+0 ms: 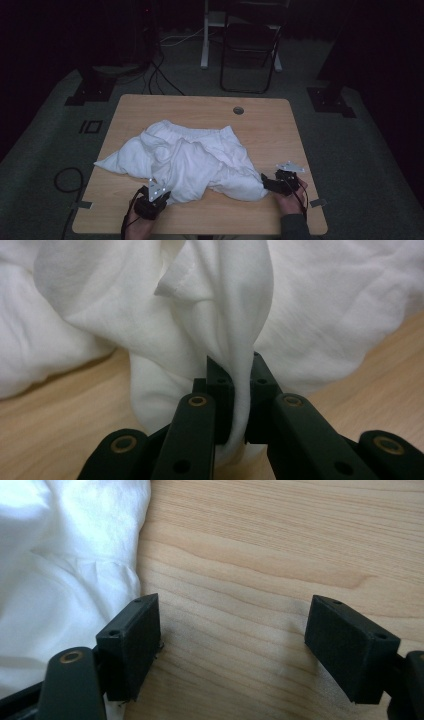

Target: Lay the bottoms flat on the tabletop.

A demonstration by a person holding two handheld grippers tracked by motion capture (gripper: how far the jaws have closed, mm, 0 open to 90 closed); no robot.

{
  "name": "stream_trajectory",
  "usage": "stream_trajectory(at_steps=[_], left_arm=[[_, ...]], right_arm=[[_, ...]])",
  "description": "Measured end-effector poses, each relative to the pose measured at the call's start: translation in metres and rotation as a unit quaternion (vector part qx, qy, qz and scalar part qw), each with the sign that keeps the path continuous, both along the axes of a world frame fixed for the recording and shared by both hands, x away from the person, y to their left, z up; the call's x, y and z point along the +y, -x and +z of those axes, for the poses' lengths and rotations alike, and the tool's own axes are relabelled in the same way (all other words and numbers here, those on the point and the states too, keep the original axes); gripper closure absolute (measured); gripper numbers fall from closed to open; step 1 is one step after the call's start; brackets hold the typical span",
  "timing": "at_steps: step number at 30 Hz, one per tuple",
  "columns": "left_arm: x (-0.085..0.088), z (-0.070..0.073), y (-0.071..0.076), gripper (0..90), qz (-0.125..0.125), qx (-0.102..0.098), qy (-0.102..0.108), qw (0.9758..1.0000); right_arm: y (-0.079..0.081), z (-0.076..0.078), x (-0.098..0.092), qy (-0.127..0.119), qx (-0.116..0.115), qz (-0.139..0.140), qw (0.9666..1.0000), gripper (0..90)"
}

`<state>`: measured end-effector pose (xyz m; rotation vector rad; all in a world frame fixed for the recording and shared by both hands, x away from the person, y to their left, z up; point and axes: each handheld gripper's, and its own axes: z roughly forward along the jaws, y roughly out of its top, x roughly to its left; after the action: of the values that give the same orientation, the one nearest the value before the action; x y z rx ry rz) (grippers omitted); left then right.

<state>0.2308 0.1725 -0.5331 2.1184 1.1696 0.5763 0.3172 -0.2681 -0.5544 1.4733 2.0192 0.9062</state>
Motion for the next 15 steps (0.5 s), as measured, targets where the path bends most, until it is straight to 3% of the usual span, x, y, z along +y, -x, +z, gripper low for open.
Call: stream_trajectory(at_steps=[7, 12, 13, 15], left_arm=[[0.001, -0.009, 0.004, 84.4, 0.002, 0.003, -0.013, 0.9999], [0.003, -0.007, 0.003, 81.7, 0.000, 0.011, -0.011, 0.9999], [0.005, -0.006, 0.003, 70.4, 0.000, 0.012, -0.006, 0.9999], [0.009, -0.003, 0.005, 61.9, -0.002, 0.009, 0.006, 0.9999]], right_arm=[[0.004, 0.003, 0.001, -0.003, 0.000, 0.001, 1.0000, 39.3], [0.011, 0.011, 0.005, -0.009, -0.008, 0.014, 0.9998, 41.8], [0.015, 0.019, 0.008, -0.019, -0.018, 0.023, 0.9994, 41.7], [0.019, 0.028, 0.012, -0.022, -0.028, 0.032, 0.9989, 41.6]])
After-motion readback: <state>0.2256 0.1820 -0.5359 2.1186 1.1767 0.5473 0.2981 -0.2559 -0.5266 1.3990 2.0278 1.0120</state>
